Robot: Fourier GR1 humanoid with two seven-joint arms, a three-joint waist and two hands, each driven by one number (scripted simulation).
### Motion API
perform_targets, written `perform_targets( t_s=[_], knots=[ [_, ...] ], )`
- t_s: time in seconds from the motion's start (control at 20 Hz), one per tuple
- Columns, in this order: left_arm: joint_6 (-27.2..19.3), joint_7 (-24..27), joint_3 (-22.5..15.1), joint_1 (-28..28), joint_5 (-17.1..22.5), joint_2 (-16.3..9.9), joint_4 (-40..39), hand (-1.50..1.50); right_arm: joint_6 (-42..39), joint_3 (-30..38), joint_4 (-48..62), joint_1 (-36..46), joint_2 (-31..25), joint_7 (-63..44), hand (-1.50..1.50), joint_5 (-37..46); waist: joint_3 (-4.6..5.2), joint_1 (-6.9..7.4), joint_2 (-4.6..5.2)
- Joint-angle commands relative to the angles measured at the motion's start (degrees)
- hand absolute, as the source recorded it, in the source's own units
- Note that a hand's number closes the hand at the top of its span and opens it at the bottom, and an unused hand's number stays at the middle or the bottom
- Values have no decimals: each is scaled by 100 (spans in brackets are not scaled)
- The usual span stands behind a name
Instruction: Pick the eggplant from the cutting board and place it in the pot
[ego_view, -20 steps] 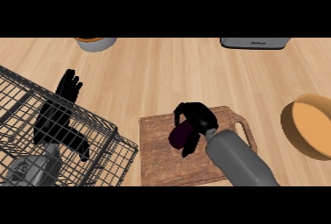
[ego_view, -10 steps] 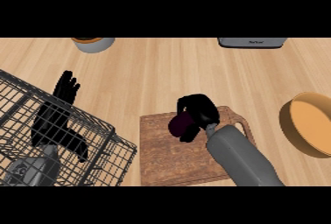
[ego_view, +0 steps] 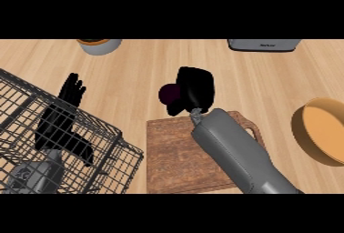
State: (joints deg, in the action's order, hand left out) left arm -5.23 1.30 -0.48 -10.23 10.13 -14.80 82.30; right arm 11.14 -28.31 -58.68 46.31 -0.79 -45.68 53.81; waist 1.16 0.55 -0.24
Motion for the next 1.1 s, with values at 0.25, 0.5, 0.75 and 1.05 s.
perform_targets(
  t_s=[0.25,0.5,0.75,1.05],
  knots=[
    [-392,104,204,-203,-6,192,364,0,-75,191,-652,958,-280,-2579,150,1833,-113,-223,-119],
    [-123,56,587,-162,232,-162,358,0,-384,416,-1493,721,-772,-2775,150,2554,-117,-304,-127],
    [-237,113,546,-126,185,25,336,0,-933,888,-2644,-57,-1311,-2590,150,2601,-121,-446,-124],
    [-244,-29,639,-121,171,-81,481,0,-1390,1759,-3777,-1270,-2184,-1843,150,1920,-126,-466,-92]
  ],
)
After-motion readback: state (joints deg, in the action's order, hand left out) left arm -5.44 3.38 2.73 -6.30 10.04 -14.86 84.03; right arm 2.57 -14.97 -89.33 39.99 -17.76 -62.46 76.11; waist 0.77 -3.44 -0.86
